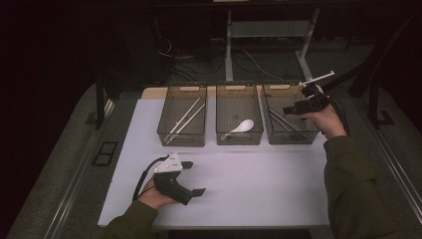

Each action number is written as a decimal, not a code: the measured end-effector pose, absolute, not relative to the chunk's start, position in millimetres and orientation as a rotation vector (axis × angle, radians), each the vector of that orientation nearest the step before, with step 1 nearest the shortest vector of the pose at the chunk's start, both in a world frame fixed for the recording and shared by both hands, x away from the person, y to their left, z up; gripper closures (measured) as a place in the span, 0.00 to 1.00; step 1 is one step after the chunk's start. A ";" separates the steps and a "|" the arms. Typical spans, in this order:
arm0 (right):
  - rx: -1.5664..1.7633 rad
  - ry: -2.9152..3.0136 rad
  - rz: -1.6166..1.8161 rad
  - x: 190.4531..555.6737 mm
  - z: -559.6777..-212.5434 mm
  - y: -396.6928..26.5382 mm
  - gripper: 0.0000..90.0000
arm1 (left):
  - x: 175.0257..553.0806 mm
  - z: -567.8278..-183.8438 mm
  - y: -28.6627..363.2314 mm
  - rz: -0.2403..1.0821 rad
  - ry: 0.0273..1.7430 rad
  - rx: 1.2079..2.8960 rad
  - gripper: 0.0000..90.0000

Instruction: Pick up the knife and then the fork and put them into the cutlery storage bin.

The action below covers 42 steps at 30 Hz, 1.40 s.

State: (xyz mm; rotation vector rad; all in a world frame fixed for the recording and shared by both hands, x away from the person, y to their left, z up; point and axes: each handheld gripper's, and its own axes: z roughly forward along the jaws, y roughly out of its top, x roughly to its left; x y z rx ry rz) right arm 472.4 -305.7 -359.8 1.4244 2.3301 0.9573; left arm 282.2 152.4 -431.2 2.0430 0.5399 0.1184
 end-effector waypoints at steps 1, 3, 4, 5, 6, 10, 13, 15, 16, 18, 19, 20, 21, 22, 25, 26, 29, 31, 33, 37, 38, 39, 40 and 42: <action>1.420 2.326 0.963 469.9 -358.9 -305.4 0.39 | 282.5 -431.3 152.4 0.119 0.541 2.041 0.00; 1.399 2.316 0.987 464.8 -356.8 -305.4 0.38 | 282.8 -431.3 152.5 0.120 0.545 2.040 0.00; 1.391 2.311 1.001 462.3 -355.5 -305.6 0.37 | 282.9 -431.2 152.6 0.122 0.546 2.040 0.00; 1.383 2.303 1.019 459.8 -354.6 -305.9 0.36 | 283.0 -431.2 152.8 0.122 0.546 2.040 0.00; 1.380 2.296 1.037 457.3 -353.8 -305.9 0.35 | 283.1 -431.2 152.9 0.124 0.546 2.040 0.00; 1.360 2.277 1.047 448.6 -353.6 -305.3 0.32 | 283.0 -431.0 153.2 0.128 0.547 2.043 0.00; 1.348 2.262 1.078 442.5 -355.2 -305.8 0.30 | 283.1 -431.1 153.2 0.128 0.549 2.042 0.00; 1.345 2.253 1.091 438.2 -355.9 -305.8 0.28 | 283.1 -431.2 153.3 0.128 0.550 2.042 0.00; 1.340 2.248 1.096 436.0 -356.1 -305.6 0.27 | 283.0 -431.4 153.3 0.129 0.551 2.039 0.00; 1.324 2.241 1.119 431.2 -356.7 -305.5 0.25 | 283.0 -431.2 153.5 0.131 0.551 2.038 0.00; 1.316 2.236 1.129 428.7 -357.1 -305.3 0.24 | 282.9 -431.1 153.5 0.132 0.550 2.038 0.00; 1.314 2.235 1.145 426.0 -357.3 -304.9 0.23 | 282.8 -431.1 153.5 0.133 0.550 2.039 0.00; 1.301 2.235 1.154 423.4 -357.9 -304.6 0.23 | 282.7 -431.0 153.5 0.133 0.549 2.040 0.00; 1.292 2.235 1.154 420.7 -358.6 -303.8 0.23 | 282.5 -430.9 153.5 0.134 0.548 2.042 0.00; 1.265 2.238 1.149 414.2 -361.7 -301.4 0.22 | 282.3 -430.7 153.5 0.135 0.550 2.043 0.00; 1.264 2.238 1.153 411.9 -362.5 -300.5 0.22 | 282.2 -430.8 153.5 0.135 0.552 2.040 0.00; 1.234 2.241 1.169 404.9 -363.3 -298.8 0.21 | 282.1 -430.8 153.7 0.138 0.553 2.040 0.00; 1.222 2.241 1.180 399.3 -363.5 -297.3 0.21 | 282.0 -430.7 153.8 0.138 0.554 2.041 0.00; 1.201 2.242 1.190 394.3 -364.0 -296.7 0.21 | 282.2 -430.7 153.9 0.137 0.554 2.042 0.00; 1.173 2.239 1.205 384.5 -364.3 -296.2 0.21 | 282.7 -431.1 154.2 0.138 0.556 2.036 0.00; 1.167 2.240 1.211 382.1 -364.3 -296.3 0.21 | 282.8 -431.1 154.3 0.139 0.556 2.036 0.00; 1.162 2.240 1.217 379.8 -364.1 -296.4 0.21 | 282.9 -431.2 154.4 0.138 0.557 2.035 0.00; 1.157 2.241 1.223 377.4 -363.7 -296.6 0.21 | 282.9 -430.9 154.7 0.138 0.557 2.038 0.00; 1.144 2.241 1.237 372.9 -363.1 -296.7 0.20 | 283.0 -430.8 155.1 0.139 0.553 2.039 0.00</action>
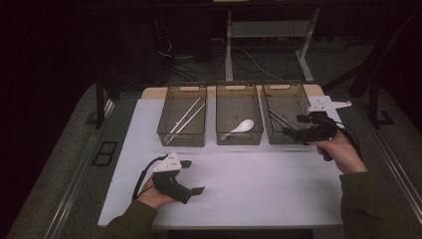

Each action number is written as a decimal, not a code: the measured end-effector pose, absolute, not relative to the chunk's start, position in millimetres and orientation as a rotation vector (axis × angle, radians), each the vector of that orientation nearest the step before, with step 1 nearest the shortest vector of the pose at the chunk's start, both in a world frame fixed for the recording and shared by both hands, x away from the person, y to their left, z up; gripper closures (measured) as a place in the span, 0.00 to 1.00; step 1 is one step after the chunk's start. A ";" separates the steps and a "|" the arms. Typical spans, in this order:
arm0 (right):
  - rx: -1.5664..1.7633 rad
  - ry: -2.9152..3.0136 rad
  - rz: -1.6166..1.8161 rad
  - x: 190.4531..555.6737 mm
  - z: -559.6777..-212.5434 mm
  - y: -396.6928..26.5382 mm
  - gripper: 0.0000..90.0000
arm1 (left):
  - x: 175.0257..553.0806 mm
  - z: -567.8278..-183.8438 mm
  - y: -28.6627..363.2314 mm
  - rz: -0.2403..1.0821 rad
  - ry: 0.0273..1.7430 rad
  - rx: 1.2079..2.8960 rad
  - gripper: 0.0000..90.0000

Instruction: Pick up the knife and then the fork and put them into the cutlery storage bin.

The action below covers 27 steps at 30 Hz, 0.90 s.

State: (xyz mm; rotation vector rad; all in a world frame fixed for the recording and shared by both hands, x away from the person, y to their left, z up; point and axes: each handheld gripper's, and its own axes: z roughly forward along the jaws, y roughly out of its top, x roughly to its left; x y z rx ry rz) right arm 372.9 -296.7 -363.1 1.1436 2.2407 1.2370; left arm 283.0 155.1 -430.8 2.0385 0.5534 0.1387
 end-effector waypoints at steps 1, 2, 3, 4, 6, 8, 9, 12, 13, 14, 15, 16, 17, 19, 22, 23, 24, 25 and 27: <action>1.140 2.241 1.242 370.6 -362.8 -296.8 0.20 | 282.9 -430.9 155.2 0.139 0.554 2.038 0.00; 1.135 2.241 1.250 368.5 -363.2 -296.7 0.20 | 283.0 -430.9 155.2 0.138 0.554 2.038 0.00; 1.131 2.239 1.253 366.5 -363.6 -296.7 0.20 | 282.9 -431.1 155.3 0.137 0.557 2.037 0.00; 1.130 2.238 1.256 364.6 -364.2 -296.5 0.20 | 282.9 -431.1 155.4 0.136 0.556 2.037 0.00; 1.120 2.234 1.255 360.9 -366.1 -296.4 0.20 | 282.9 -431.1 155.8 0.137 0.555 2.041 0.00; 1.113 2.232 1.259 357.0 -368.7 -296.0 0.20 | 282.8 -431.0 155.8 0.137 0.556 2.039 0.00; 1.110 2.237 1.261 355.1 -370.3 -295.8 0.20 | 282.6 -431.1 155.6 0.136 0.558 2.037 0.00; 1.097 2.243 1.266 349.9 -375.1 -294.7 0.20 | 282.2 -431.0 155.3 0.138 0.557 2.040 0.00; 1.092 2.246 1.265 348.3 -376.8 -294.3 0.20 | 282.0 -431.0 155.2 0.138 0.557 2.040 0.00; 1.086 2.247 1.261 346.4 -378.3 -294.0 0.20 | 281.8 -430.9 155.3 0.140 0.556 2.041 0.00; 1.083 2.246 1.262 344.5 -380.2 -293.9 0.20 | 281.6 -430.7 155.4 0.140 0.556 2.041 0.00; 1.083 2.248 1.262 342.6 -382.1 -294.0 0.20 | 281.2 -430.6 155.6 0.139 0.559 2.039 0.00; 1.084 2.249 1.262 340.5 -384.2 -294.1 0.20 | 281.2 -430.6 155.7 0.138 0.559 2.037 0.00; 1.085 2.242 1.258 336.3 -388.0 -294.4 0.20 | 281.6 -430.8 155.9 0.137 0.560 2.038 0.00; 1.088 2.243 1.265 330.8 -392.6 -295.4 0.20 | 281.8 -430.9 155.8 0.136 0.559 2.037 0.00; 1.087 2.246 1.263 329.0 -393.9 -295.3 0.20 | 281.7 -430.8 155.8 0.136 0.559 2.038 0.00; 1.080 2.250 1.260 327.4 -395.3 -295.3 0.20 | 281.7 -430.8 155.8 0.136 0.560 2.037 0.00; 1.079 2.252 1.258 325.8 -396.6 -295.3 0.20 | 281.8 -430.8 155.9 0.136 0.560 2.037 0.00; 1.072 2.258 1.257 322.7 -399.3 -295.1 0.20 | 281.9 -430.8 156.1 0.137 0.560 2.036 0.00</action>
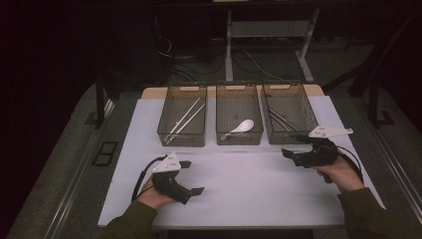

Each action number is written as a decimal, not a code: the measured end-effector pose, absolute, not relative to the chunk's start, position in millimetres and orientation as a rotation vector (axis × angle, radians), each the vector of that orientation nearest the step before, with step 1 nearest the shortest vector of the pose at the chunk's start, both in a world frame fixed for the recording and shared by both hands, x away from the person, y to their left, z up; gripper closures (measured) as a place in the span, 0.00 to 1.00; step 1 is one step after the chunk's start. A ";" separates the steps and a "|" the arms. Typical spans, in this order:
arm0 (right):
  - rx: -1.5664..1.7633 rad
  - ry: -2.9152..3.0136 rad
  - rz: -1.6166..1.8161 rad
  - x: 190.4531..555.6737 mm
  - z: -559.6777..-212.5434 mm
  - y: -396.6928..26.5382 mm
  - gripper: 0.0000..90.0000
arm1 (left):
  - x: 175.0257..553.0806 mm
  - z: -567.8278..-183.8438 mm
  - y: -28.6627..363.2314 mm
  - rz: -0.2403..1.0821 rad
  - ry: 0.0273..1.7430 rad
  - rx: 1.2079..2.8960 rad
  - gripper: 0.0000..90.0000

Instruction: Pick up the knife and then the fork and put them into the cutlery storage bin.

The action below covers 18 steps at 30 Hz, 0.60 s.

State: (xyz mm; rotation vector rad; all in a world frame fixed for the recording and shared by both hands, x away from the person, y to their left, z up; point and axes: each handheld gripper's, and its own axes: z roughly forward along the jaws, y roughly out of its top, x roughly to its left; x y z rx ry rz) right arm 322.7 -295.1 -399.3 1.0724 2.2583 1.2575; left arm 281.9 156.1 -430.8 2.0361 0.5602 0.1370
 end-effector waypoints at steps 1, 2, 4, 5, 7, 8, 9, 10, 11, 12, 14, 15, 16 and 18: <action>1.071 2.263 1.258 321.1 -400.6 -294.9 0.20 | 281.8 -430.7 156.1 0.137 0.560 2.037 0.00; 1.069 2.268 1.260 319.4 -402.0 -294.7 0.20 | 281.7 -430.6 156.1 0.138 0.559 2.037 0.00; 1.057 2.271 1.265 315.8 -405.1 -294.4 0.19 | 281.7 -430.6 156.2 0.138 0.560 2.036 0.00; 1.054 2.272 1.270 314.0 -406.8 -294.4 0.19 | 281.8 -430.6 156.3 0.139 0.560 2.036 0.00; 1.050 2.282 1.280 310.1 -409.4 -294.9 0.19 | 281.7 -430.6 156.4 0.138 0.559 2.037 0.00; 1.048 2.286 1.283 308.2 -410.6 -295.3 0.19 | 281.6 -430.7 156.3 0.138 0.560 2.036 0.00; 1.049 2.288 1.287 306.3 -411.8 -295.5 0.19 | 281.5 -430.6 156.2 0.138 0.560 2.037 0.00; 1.046 2.289 1.285 304.5 -412.8 -295.8 0.19 | 281.4 -430.6 156.2 0.138 0.559 2.037 0.00; 1.045 2.290 1.287 302.5 -413.8 -296.0 0.19 | 281.1 -430.6 155.9 0.138 0.560 2.034 0.00; 1.045 2.291 1.287 300.7 -414.6 -296.4 0.19 | 281.0 -430.6 155.9 0.139 0.559 2.034 0.00; 1.046 2.287 1.292 296.8 -415.9 -297.0 0.19 | 281.3 -430.5 156.0 0.142 0.555 2.035 0.00; 1.046 2.284 1.294 295.1 -416.7 -297.4 0.19 | 281.0 -430.5 156.1 0.141 0.559 2.034 0.00; 1.046 2.280 1.292 293.4 -417.3 -297.8 0.19 | 281.1 -430.6 156.0 0.140 0.560 2.033 0.00; 1.048 2.278 1.296 290.5 -418.7 -298.5 0.19 | 281.1 -430.6 156.0 0.140 0.560 2.033 0.00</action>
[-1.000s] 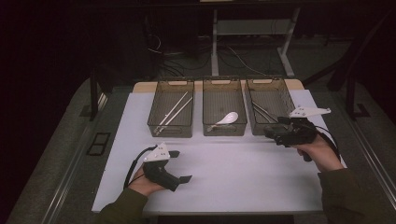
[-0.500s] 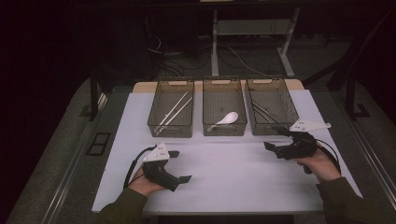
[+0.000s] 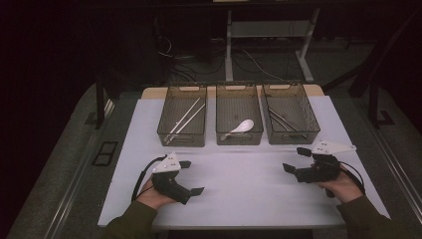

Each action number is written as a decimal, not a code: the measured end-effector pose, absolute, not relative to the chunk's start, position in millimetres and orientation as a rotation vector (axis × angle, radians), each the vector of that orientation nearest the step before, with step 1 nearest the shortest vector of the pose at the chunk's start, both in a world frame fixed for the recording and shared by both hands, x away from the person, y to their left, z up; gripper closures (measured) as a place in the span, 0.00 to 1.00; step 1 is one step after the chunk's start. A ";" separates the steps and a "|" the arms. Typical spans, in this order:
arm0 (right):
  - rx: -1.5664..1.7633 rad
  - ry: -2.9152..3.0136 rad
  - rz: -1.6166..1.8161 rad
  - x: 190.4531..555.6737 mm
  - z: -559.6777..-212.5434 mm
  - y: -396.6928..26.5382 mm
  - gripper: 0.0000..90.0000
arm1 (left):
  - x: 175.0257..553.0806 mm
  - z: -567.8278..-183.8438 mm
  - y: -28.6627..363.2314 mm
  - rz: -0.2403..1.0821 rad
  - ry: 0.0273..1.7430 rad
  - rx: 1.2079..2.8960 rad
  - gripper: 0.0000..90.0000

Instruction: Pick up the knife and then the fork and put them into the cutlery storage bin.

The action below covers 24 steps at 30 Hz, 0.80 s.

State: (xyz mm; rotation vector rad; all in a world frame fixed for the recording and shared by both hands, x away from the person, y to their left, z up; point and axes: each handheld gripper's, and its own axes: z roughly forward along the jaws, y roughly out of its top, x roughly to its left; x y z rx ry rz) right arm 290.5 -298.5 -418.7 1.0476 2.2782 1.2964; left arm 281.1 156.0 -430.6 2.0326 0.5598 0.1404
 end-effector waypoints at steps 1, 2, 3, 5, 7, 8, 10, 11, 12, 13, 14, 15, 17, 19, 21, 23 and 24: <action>1.045 2.277 1.298 289.2 -419.6 -298.9 0.19 | 281.0 -430.5 156.0 0.141 0.559 2.033 0.00; 1.051 2.278 1.298 287.7 -420.1 -299.0 0.19 | 280.9 -430.5 155.9 0.141 0.559 2.034 0.00; 1.050 2.281 1.298 286.5 -420.8 -299.3 0.19 | 280.6 -430.5 155.8 0.140 0.563 2.033 0.00; 1.050 2.283 1.297 283.6 -422.0 -299.6 0.19 | 280.8 -430.4 156.1 0.143 0.560 2.034 0.00; 1.049 2.285 1.301 280.6 -423.3 -299.6 0.19 | 280.8 -430.5 156.0 0.141 0.562 2.030 0.00; 1.045 2.287 1.299 278.8 -423.8 -299.5 0.19 | 281.1 -430.2 156.6 0.142 0.557 2.038 0.00; 1.039 2.290 1.295 275.6 -424.7 -299.5 0.19 | 281.2 -430.0 156.8 0.143 0.556 2.040 0.00; 1.040 2.286 1.300 273.9 -425.0 -299.6 0.19 | 281.2 -430.0 156.9 0.144 0.555 2.042 0.00; 1.037 2.283 1.309 272.3 -425.2 -300.1 0.19 | 281.0 -429.8 157.0 0.143 0.555 2.042 0.00; 1.042 2.283 1.317 270.5 -425.5 -300.4 0.19 | 280.9 -429.8 157.0 0.144 0.555 2.040 0.00; 1.048 2.280 1.319 268.8 -426.0 -300.7 0.19 | 280.9 -429.6 157.2 0.143 0.556 2.042 0.00; 1.046 2.276 1.317 267.3 -426.7 -301.2 0.19 | 280.9 -429.6 157.3 0.143 0.555 2.041 0.00; 1.052 2.272 1.321 264.3 -428.2 -302.4 0.19 | 281.0 -429.5 157.5 0.145 0.556 2.041 0.00; 1.064 2.264 1.327 262.1 -430.1 -304.2 0.19 | 280.7 -429.5 157.3 0.144 0.558 2.039 0.00; 1.068 2.255 1.330 260.1 -431.3 -305.5 0.19 | 280.5 -429.6 157.1 0.145 0.557 2.037 0.00; 1.069 2.252 1.349 258.9 -432.2 -306.4 0.15 | 280.6 -429.7 157.1 0.145 0.557 2.039 0.00; 1.078 2.256 1.357 258.6 -432.8 -306.8 0.15 | 280.7 -429.8 157.0 0.146 0.556 2.039 0.00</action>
